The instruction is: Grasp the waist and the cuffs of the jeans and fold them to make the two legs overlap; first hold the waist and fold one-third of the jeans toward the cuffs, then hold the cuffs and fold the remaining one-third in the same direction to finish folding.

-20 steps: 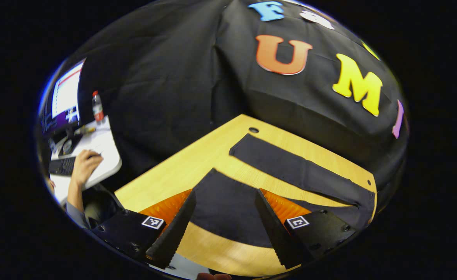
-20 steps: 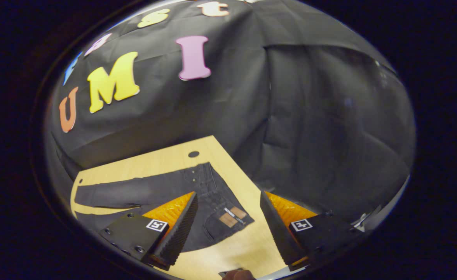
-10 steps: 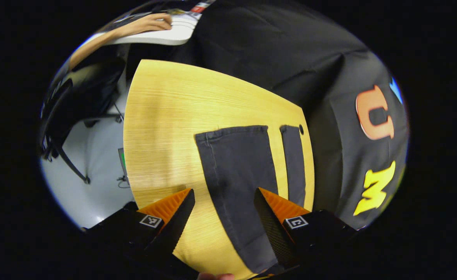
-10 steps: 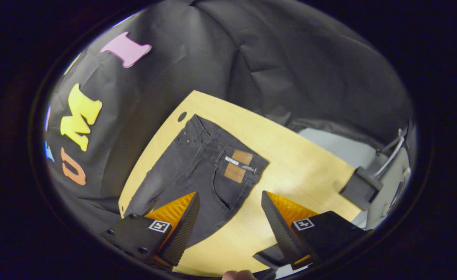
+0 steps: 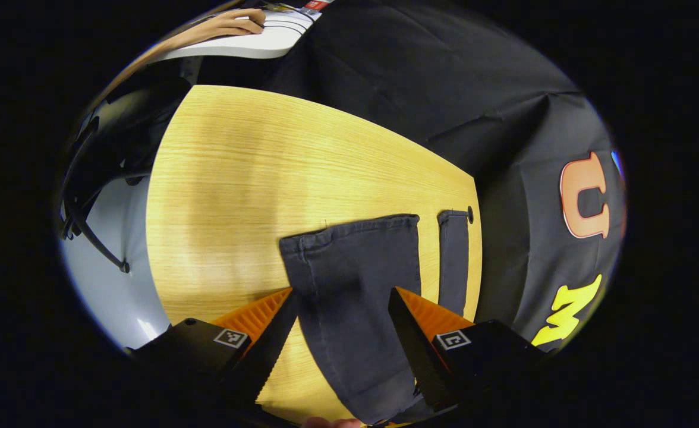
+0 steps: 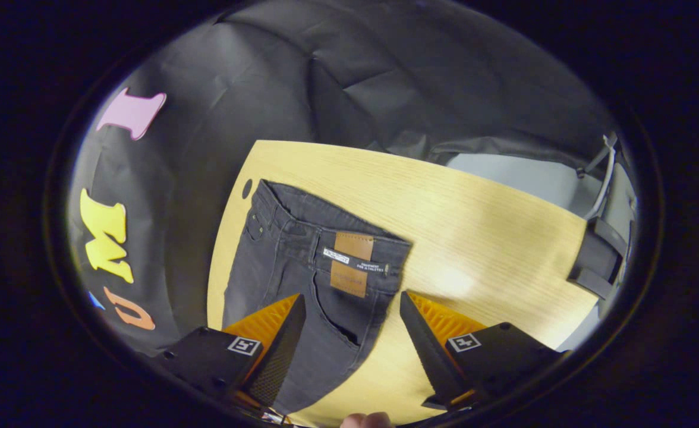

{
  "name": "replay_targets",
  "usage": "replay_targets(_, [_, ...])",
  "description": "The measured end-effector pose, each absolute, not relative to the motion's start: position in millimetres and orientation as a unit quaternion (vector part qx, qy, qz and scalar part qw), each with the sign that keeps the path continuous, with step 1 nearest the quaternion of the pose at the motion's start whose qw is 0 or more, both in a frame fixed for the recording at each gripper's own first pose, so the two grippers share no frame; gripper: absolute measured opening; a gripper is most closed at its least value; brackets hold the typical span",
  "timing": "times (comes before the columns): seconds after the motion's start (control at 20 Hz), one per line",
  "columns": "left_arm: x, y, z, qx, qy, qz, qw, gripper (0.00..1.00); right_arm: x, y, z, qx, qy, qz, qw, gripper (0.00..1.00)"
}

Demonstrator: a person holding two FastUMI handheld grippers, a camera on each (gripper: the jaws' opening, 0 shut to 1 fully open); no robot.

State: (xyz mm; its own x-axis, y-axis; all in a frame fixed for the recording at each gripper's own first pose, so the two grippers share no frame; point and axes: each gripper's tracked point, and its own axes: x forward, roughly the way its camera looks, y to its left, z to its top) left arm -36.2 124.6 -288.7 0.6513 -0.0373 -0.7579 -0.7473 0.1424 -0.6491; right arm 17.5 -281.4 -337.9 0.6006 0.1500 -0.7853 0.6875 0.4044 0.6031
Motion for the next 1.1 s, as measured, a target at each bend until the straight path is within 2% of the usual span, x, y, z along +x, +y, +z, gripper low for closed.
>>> replay_targets(0.2, [-16.9,122.0,-286.6,-0.596,0.326,0.243,0.693,0.99,22.7,-284.4,-338.2,0.511,0.406,-0.181,0.736,0.98])
replay_targets(0.45, [4.7,118.5,-291.4,-0.591,0.347,0.231,0.691,0.95,29.1,-284.8,-337.5,0.515,0.412,-0.210,0.722,0.98])
replay_targets(0.5, [7.3,119.4,-295.5,-0.588,0.353,0.236,0.688,1.00,27.6,-286.8,-341.5,0.507,0.423,-0.227,0.716,0.92])
replay_targets(0.55, [11.0,119.2,-296.1,-0.589,0.357,0.235,0.686,0.90,26.1,-290.0,-346.0,0.496,0.434,-0.244,0.712,0.86])
replay_targets(0.65, [13.7,118.7,-299.8,-0.584,0.370,0.237,0.682,0.53,21.4,-297.6,-351.5,0.487,0.443,-0.272,0.702,0.62])
replay_targets(0.7, [16.3,118.3,-303.7,-0.582,0.376,0.239,0.680,0.67,19.2,-298.6,-353.1,0.488,0.445,-0.279,0.697,0.65])
replay_targets(0.75, [14.4,118.7,-305.0,-0.581,0.380,0.241,0.678,0.49,14.1,-301.7,-354.1,0.485,0.449,-0.292,0.691,0.53])
replay_targets(0.8, [13.0,119.5,-307.5,-0.582,0.384,0.247,0.673,0.40,15.1,-302.3,-351.1,0.491,0.447,-0.291,0.689,0.41])
replay_targets(0.85, [14.7,118.9,-307.2,-0.587,0.382,0.244,0.671,0.22,14.1,-303.0,-350.5,0.493,0.447,-0.288,0.689,0.29])
replay_targets(0.9, [15.5,118.1,-306.0,-0.590,0.380,0.241,0.670,0.16,8.3,-303.2,-350.3,0.496,0.450,-0.287,0.684,0.29])
replay_targets(0.95, [15.3,117.5,-304.2,-0.592,0.378,0.238,0.671,0.10,13.2,-301.1,-352.6,0.504,0.448,-0.288,0.680,0.10])
replay_targets(1.05, [12.0,118.8,-291.1,-0.594,0.376,0.230,0.673,0.06,13.3,-301.6,-345.1,0.517,0.440,-0.280,0.678,0.10])
replay_targets(1.1, [7.8,119.6,-285.3,-0.594,0.378,0.228,0.672,0.05,12.2,-301.2,-340.6,0.520,0.439,-0.273,0.680,0.13])
